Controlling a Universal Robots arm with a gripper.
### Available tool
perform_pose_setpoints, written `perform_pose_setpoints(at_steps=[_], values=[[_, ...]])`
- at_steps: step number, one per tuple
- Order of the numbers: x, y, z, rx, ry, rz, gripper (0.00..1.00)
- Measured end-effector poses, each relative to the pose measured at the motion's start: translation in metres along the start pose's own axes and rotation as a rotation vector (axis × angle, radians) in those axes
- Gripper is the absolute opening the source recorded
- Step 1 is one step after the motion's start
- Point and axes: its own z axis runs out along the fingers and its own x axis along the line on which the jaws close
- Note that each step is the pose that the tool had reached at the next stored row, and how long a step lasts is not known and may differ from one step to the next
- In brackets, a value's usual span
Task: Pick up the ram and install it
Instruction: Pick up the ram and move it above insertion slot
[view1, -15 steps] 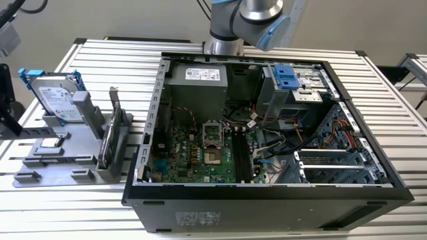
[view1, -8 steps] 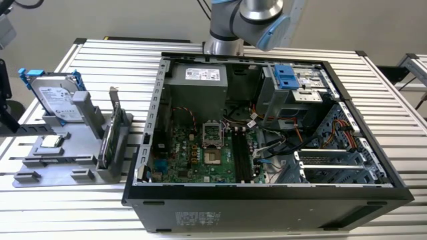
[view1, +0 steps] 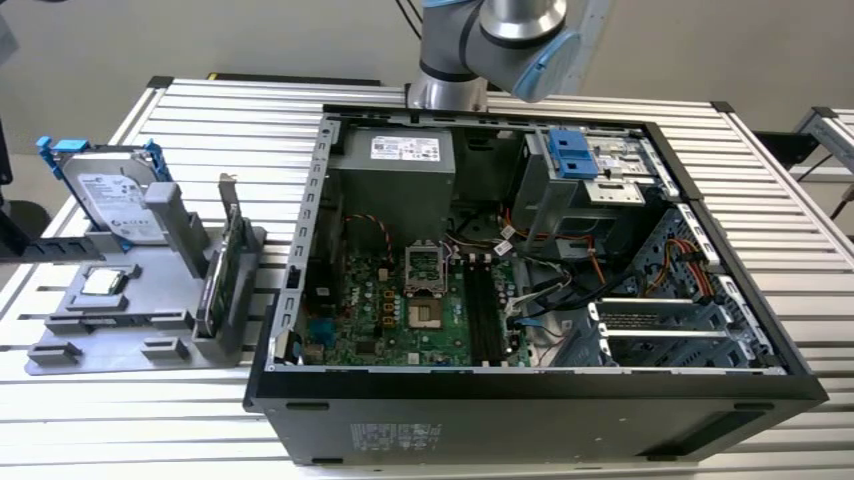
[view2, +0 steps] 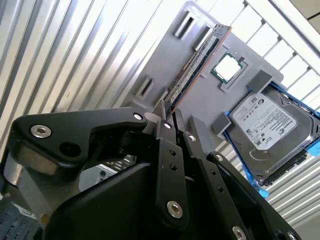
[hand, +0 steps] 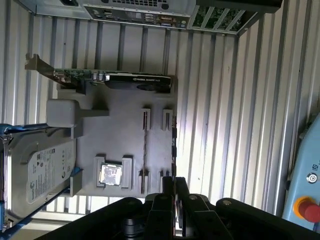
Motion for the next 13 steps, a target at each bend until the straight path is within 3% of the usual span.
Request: perform_pose_setpoints(at_steps=[13], values=[[-0.0002, 0.0002, -0.0133, 0.0000, 0.0000, 0.000, 0.00]])
